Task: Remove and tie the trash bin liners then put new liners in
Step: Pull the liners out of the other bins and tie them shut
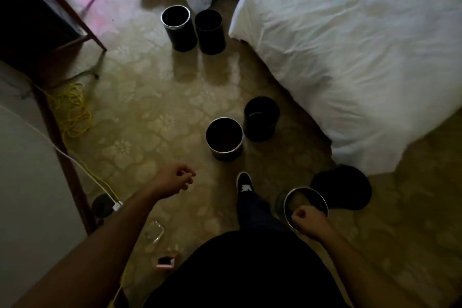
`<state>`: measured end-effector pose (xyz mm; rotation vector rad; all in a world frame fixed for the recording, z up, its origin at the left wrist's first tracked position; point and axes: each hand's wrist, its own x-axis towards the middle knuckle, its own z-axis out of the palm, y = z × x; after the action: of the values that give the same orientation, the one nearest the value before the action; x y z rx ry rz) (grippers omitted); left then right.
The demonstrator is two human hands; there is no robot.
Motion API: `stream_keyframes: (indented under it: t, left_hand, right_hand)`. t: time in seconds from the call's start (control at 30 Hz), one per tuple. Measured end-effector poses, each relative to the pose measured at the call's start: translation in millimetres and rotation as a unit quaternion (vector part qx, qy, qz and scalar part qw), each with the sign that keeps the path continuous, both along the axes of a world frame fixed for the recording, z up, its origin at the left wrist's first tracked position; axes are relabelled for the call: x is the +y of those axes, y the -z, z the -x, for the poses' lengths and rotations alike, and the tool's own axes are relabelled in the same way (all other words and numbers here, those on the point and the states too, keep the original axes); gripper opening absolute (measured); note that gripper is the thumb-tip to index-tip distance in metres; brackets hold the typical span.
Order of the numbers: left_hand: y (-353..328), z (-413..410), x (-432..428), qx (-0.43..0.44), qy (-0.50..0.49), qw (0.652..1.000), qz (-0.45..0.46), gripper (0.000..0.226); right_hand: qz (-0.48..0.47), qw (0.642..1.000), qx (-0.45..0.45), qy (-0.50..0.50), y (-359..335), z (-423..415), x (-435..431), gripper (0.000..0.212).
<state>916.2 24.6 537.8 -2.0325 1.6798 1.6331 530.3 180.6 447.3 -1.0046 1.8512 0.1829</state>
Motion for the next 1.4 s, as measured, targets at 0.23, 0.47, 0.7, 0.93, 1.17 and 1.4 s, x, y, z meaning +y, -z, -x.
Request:
stream_keyframes:
  t: [0.23, 0.47, 0.7, 0.93, 1.17, 1.4]
  left_hand:
    - [3.5, -77.1, -89.3, -0.042, -0.083, 0.996, -0.005, 0.015]
    - [15.3, -170.2, -121.7, -0.069, -0.211, 0.974, -0.054, 0.014]
    - [33.6, -275.5, -182.1, -0.055, -0.248, 0.962, -0.096, 0.015]
    - [28.9, -378.6, -350.8, -0.042, -0.178, 0.981, -0.068, 0.01]
    - [10.7, -383.7, -562.4, -0.004, -0.11, 0.994, -0.023, 0.014]
    - [11.5, -374.2, -744.6, -0.017, -0.092, 0.995, 0.02, 0.015]
  right_hand:
    - [0.022, 0.994, -0.072, -0.077, -12.0, -73.0, -218.8, 0.016]
    - [0.064, 0.972, -0.143, -0.173, -57.2, -203.1, -423.4, 0.016]
    - [0.087, 0.973, -0.177, -0.122, -74.9, -326.9, -551.7, 0.01]
    - [0.059, 0.988, -0.109, -0.096, -54.8, -377.6, -629.0, 0.009]
    - [0.021, 0.999, -0.042, -0.011, -26.0, -356.7, -680.5, 0.011]
    - [-0.014, 0.998, -0.054, 0.021, -11.4, -344.2, -822.7, 0.015]
